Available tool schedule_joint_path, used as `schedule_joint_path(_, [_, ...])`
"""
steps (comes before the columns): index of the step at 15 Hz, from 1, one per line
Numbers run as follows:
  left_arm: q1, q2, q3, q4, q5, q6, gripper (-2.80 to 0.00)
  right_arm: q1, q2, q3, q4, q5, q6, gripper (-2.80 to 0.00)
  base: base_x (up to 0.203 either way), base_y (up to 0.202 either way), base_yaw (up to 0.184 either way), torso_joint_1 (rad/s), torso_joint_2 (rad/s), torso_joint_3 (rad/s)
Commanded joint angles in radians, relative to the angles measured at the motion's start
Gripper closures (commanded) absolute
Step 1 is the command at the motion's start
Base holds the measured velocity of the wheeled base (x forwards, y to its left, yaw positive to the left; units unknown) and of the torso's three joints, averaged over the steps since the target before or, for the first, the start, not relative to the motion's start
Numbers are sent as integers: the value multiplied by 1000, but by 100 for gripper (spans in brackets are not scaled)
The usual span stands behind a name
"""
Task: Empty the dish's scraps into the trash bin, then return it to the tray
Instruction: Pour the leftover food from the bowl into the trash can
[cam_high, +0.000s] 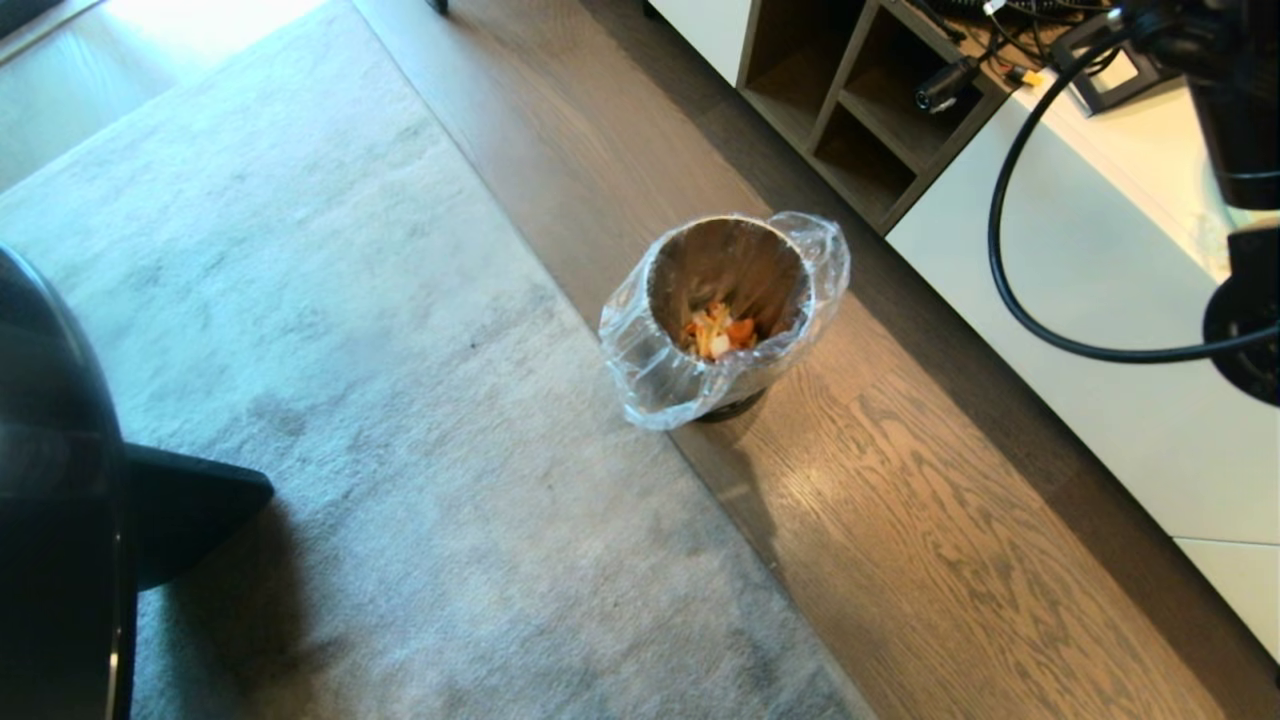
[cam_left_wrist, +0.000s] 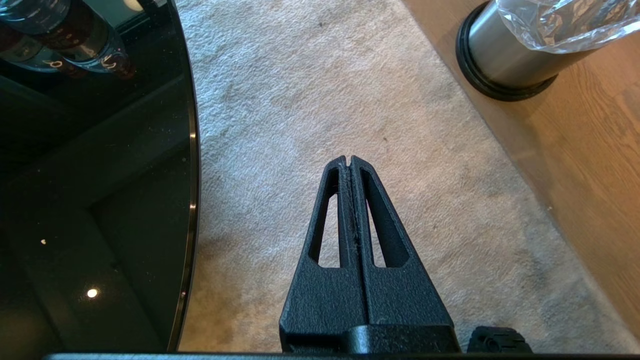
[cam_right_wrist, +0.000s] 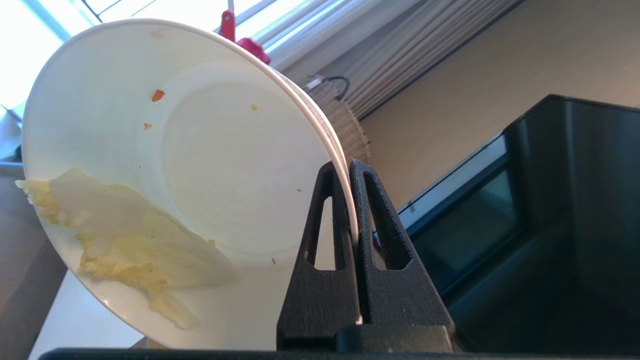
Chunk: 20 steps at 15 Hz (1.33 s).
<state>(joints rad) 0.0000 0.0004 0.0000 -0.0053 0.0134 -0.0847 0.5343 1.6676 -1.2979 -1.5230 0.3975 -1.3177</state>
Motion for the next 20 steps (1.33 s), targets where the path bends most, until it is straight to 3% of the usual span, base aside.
schedule_joint_path(1, [0,0,0,-1,0,-1,0,19,-15,34,-41,6,-9,0,0,0,0,0,0,0])
schedule_joint_path(3, [0,0,0,-1,0,-1,0,39,-39,-13,-30,6,-7,0,0,0,0,0,0,0])
schedule_joint_path(6, [0,0,0,-1,0,-1,0,49,-56,64,-35,9,-9,0,0,0,0,0,0,0])
schedule_joint_path(8, [0,0,0,-1,0,-1,0,51,-68,38,-39,11,-12,0,0,0,0,0,0,0])
schedule_joint_path(11, [0,0,0,-1,0,-1,0,52,-42,151,-44,17,-27,0,0,0,0,0,0,0])
schedule_joint_path(14, [0,0,0,-1,0,-1,0,45,35,181,-45,50,-46,0,0,0,0,0,0,0])
schedule_joint_path(20, [0,0,0,-1,0,-1,0,-4,100,135,-44,63,-38,0,0,0,0,0,0,0])
